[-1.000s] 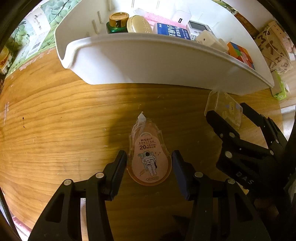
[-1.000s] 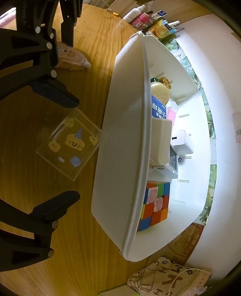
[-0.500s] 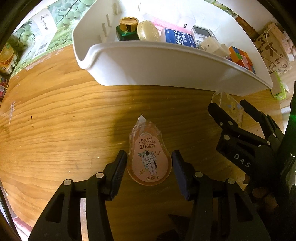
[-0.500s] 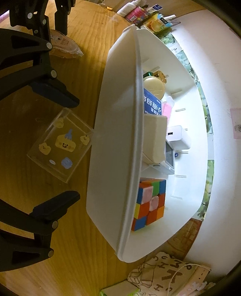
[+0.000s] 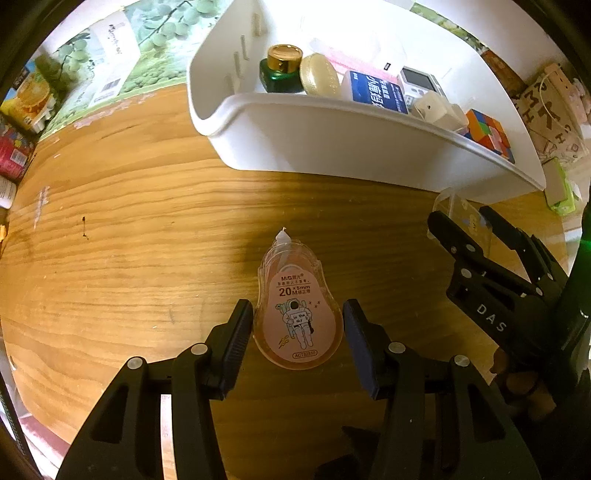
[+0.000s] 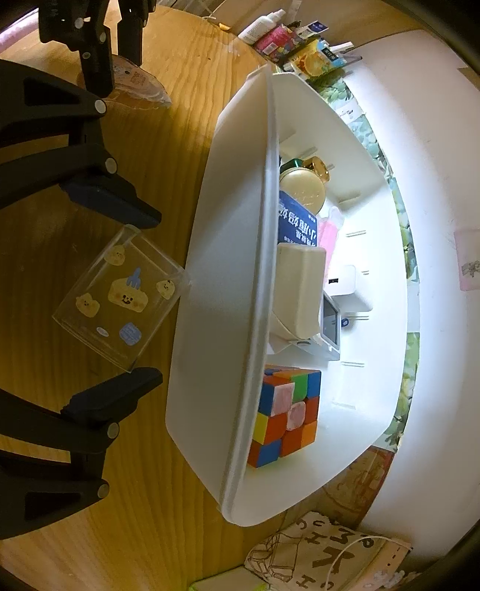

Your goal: Organize rigid objects

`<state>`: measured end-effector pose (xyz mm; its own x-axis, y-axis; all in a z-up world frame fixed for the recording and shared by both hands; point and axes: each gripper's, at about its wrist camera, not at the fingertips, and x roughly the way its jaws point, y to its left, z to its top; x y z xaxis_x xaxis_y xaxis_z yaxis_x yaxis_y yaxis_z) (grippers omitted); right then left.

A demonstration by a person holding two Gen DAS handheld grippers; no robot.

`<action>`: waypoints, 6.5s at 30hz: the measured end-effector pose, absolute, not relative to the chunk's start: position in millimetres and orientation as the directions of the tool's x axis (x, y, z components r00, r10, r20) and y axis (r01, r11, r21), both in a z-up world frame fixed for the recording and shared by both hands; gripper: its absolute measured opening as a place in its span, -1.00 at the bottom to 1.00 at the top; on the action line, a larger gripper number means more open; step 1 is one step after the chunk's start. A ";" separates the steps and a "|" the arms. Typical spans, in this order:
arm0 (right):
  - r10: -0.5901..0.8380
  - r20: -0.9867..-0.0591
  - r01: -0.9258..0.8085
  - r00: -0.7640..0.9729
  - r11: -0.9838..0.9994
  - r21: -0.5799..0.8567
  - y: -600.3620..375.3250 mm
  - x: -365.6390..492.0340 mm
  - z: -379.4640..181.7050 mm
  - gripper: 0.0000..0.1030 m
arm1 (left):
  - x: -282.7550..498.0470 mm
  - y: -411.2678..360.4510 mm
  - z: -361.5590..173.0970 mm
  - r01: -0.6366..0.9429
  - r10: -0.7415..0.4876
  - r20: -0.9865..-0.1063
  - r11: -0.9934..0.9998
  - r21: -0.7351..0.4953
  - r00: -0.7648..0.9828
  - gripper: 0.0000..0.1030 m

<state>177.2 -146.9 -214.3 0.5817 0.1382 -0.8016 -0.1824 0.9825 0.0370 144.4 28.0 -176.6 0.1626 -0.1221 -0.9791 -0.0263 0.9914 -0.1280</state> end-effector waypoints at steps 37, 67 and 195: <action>0.437 -0.642 -0.581 0.630 0.814 -0.016 -100.9 125.7 -124.4 0.51 | 138.3 66.1 -109.8 -0.225 -0.072 -0.943 0.963 -0.151 0.325 0.05; 0.356 -0.381 -0.472 0.853 0.837 -0.275 -116.6 158.1 -70.3 0.52 | 209.2 37.1 -46.6 -0.007 -0.181 -0.709 0.967 -0.254 0.682 0.06; 0.225 -0.739 -0.174 0.635 0.974 0.147 -174.1 9.5 -41.0 0.99 | 35.8 -14.5 7.3 -0.115 0.066 -0.745 0.993 -0.014 0.663 0.85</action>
